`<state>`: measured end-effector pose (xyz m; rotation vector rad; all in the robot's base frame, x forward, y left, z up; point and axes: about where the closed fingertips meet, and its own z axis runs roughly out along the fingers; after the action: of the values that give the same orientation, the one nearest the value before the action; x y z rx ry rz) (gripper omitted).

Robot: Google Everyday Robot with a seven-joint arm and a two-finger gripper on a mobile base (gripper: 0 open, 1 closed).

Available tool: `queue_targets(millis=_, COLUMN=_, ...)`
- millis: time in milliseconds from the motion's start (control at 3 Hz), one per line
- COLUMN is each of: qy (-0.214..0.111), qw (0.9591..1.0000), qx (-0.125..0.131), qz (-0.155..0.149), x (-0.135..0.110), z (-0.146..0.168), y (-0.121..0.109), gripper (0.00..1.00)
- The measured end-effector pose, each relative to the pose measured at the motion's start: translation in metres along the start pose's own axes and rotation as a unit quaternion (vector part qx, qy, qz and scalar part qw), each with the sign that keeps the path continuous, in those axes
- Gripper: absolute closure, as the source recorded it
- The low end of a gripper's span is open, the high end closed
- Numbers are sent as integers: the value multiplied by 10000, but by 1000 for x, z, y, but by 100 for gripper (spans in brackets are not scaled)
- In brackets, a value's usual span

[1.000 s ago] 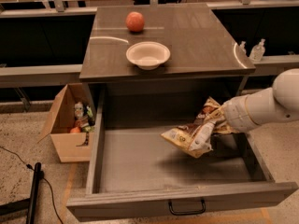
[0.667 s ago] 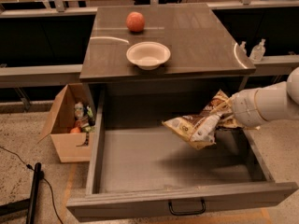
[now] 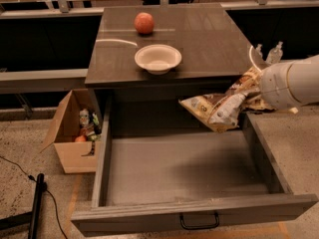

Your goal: Pick brown chip bag from top drawer and place on counter

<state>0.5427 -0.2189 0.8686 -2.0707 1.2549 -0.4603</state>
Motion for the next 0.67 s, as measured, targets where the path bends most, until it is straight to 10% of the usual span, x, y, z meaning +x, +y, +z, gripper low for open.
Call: queue_targets(millis=667, qy=559, qw=9960, qx=573, qz=-386, x=23, z=-19, y=-62, gripper=100)
